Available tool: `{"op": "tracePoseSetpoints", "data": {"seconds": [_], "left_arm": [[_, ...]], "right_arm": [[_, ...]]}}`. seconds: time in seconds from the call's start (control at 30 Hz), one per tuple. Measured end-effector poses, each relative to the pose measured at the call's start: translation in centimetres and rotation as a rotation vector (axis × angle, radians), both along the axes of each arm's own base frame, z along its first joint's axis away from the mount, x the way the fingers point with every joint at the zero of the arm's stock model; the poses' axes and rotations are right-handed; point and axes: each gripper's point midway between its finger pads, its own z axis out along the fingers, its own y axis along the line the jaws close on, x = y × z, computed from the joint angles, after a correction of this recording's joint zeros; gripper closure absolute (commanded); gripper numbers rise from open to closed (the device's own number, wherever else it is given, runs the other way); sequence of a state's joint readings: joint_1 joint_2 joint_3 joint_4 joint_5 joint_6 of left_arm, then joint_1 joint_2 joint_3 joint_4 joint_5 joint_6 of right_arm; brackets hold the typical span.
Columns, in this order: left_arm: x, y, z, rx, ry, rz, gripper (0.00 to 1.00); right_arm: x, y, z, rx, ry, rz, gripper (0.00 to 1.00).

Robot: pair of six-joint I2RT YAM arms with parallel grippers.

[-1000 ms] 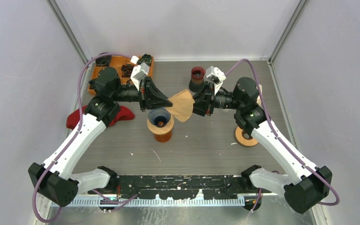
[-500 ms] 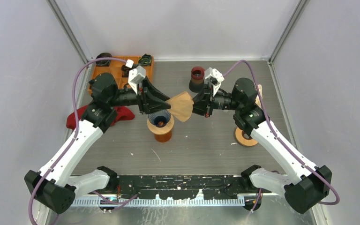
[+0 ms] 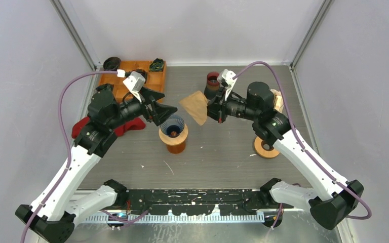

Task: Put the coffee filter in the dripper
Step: Place the coffee filter in the coffee dripper.

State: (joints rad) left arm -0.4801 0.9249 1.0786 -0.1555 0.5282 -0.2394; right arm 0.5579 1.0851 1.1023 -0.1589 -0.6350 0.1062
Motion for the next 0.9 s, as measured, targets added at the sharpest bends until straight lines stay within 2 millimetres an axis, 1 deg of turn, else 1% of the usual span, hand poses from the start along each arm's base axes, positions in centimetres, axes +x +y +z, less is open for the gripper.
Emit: {"op": "tracePoseSetpoints", "data": {"seconds": [0.1, 0.2, 0.23, 0.27, 0.33, 0.5, 0.63, 0.8, 0.9], "left_arm": [[0.3, 0.3, -0.3, 0.000, 0.029, 0.075, 0.13], [0.1, -0.3, -1.0, 0.014, 0.053, 0.129, 0.13], [0.0, -0.5, -1.3, 0.021, 0.062, 0.143, 0.13], [-0.1, -0.8, -1.6, 0.028, 0.071, 0.157, 0.10], [-0.3, -1.4, -2.1, 0.039, 0.085, 0.178, 0.08], [-0.5, -2.7, -3.4, 0.068, 0.106, 0.225, 0.06], [-0.3, -3.3, -4.7, 0.078, 0.130, 0.254, 0.05], [-0.1, -3.7, -6.2, 0.074, 0.142, 0.300, 0.05], [0.0, -3.9, -6.5, 0.059, 0.144, 0.318, 0.05]], "right_arm": [[0.3, 0.1, 0.6, -0.028, -0.017, -0.062, 0.99], [0.6, 0.2, 0.8, -0.067, -0.021, -0.133, 0.99], [0.8, 0.2, 0.8, -0.084, -0.019, -0.159, 0.99], [1.0, 0.3, 0.7, -0.105, -0.017, -0.187, 0.99], [1.4, 0.5, 0.5, -0.140, -0.012, -0.235, 0.99], [1.9, 0.4, -0.6, -0.238, 0.006, -0.367, 0.99], [2.2, 0.3, -1.0, -0.298, 0.017, -0.472, 0.99], [2.6, 0.5, -0.5, -0.346, 0.023, -0.604, 0.99], [2.9, 0.5, -0.8, -0.369, 0.040, -0.678, 0.99]]}}
